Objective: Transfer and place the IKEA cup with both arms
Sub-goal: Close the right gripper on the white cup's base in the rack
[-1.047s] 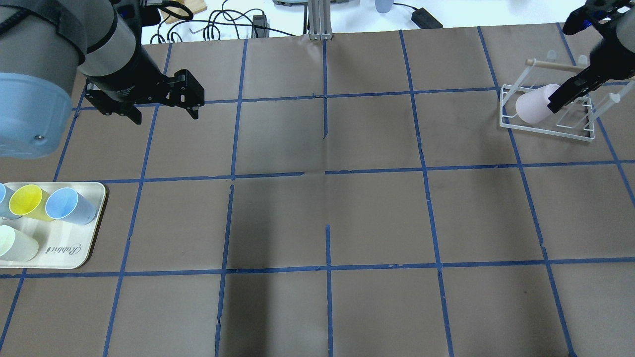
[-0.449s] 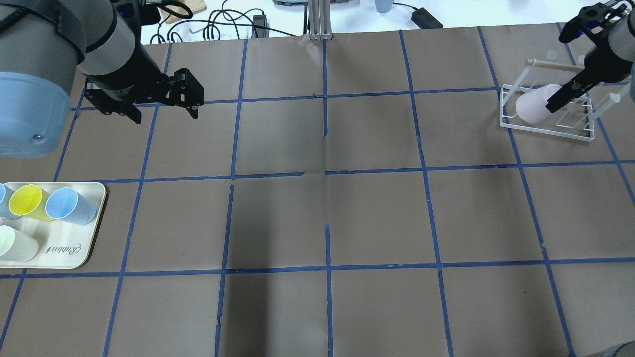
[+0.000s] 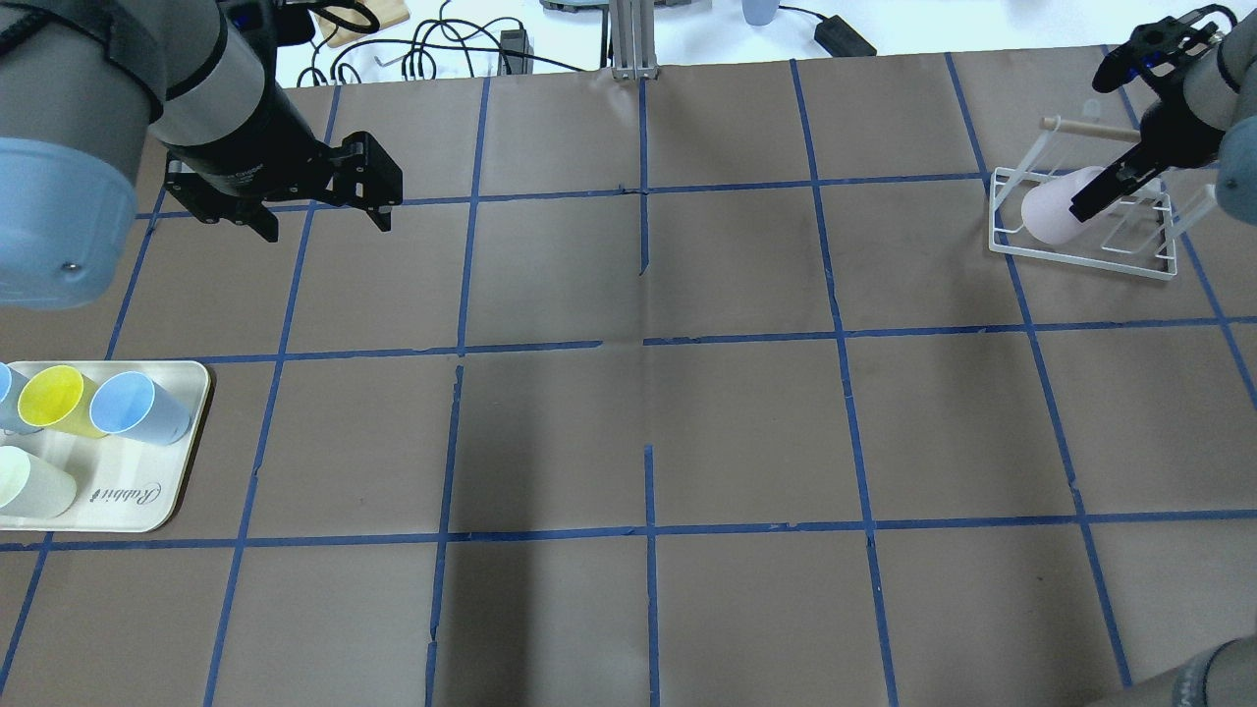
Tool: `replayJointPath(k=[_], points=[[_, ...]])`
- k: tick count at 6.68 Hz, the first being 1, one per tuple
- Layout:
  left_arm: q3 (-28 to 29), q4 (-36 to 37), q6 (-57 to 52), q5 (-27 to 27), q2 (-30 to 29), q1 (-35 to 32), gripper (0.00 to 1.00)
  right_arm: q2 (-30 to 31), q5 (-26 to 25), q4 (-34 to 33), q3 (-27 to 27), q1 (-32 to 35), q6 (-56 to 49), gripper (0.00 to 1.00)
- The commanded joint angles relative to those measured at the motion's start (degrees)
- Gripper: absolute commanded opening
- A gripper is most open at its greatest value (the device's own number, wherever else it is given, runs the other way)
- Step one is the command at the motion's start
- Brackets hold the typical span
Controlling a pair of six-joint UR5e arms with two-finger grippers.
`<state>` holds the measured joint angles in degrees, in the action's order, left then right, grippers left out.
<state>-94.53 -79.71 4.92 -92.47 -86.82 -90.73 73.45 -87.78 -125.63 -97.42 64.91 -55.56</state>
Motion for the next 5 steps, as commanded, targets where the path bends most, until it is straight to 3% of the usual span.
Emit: replayJointPath(k=[1,5], points=[[0.0,0.0,0.0,-0.1,0.0,0.0,1.00,-1.2,0.1,-0.9,0.0,0.1,0.0,1.00],[0.0,0.1,0.0,-0.1,0.0,0.1,1.00,-4.0,1.8,-2.5,0.6,0.5,0.3,1.00]])
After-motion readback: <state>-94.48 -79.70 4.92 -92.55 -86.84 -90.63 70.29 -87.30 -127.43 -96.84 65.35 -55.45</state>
